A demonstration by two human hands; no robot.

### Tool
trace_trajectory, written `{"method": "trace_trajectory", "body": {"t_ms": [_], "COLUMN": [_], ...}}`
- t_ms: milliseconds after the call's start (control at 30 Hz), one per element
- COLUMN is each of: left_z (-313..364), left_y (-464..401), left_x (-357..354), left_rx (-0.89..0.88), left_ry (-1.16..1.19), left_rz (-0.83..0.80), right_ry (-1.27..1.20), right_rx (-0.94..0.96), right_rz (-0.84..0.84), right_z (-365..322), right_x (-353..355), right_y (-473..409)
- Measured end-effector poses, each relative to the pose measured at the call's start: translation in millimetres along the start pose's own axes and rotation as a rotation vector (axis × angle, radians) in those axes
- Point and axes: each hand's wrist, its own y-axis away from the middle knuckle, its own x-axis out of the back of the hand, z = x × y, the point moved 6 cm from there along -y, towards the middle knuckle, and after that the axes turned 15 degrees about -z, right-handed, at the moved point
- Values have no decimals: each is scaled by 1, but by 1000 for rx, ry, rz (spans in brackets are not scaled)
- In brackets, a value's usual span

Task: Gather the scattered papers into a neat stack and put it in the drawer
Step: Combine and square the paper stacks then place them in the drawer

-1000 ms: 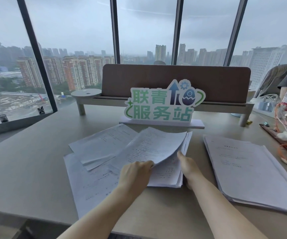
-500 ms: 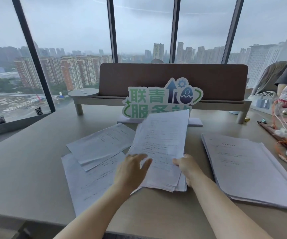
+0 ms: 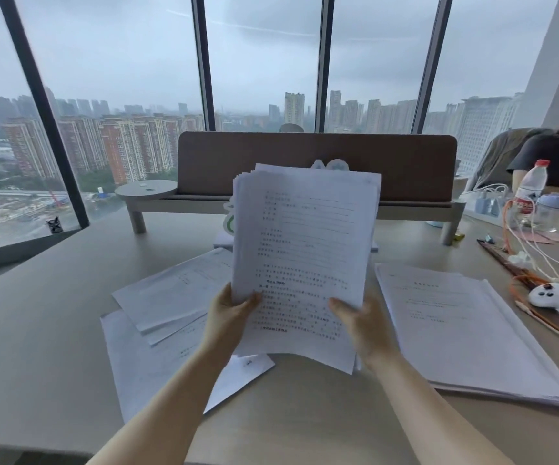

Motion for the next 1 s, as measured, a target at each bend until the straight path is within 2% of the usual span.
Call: {"method": "trace_trajectory", "body": {"t_ms": [233, 433, 600, 833, 1000], "left_z": [0, 12, 1, -20, -31], "left_y": [-11, -19, -14, -4, -10], "left_x": [-33, -108, -171, -237, -261], "left_rx": [11, 107, 191, 348, 354], "left_ry": [-83, -88, 27, 119, 44], "left_rz": [13, -195, -337, -424, -448], "right_ry": [264, 397, 455, 515, 556], "right_rx": [-53, -158, -305, -448, -534], "right_rz": [196, 320, 341, 272, 269], "right_z": [-4, -18, -7, 9, 26], "right_x": [42, 126, 185, 245, 272], "right_y": [-1, 15, 36, 58, 62]}}
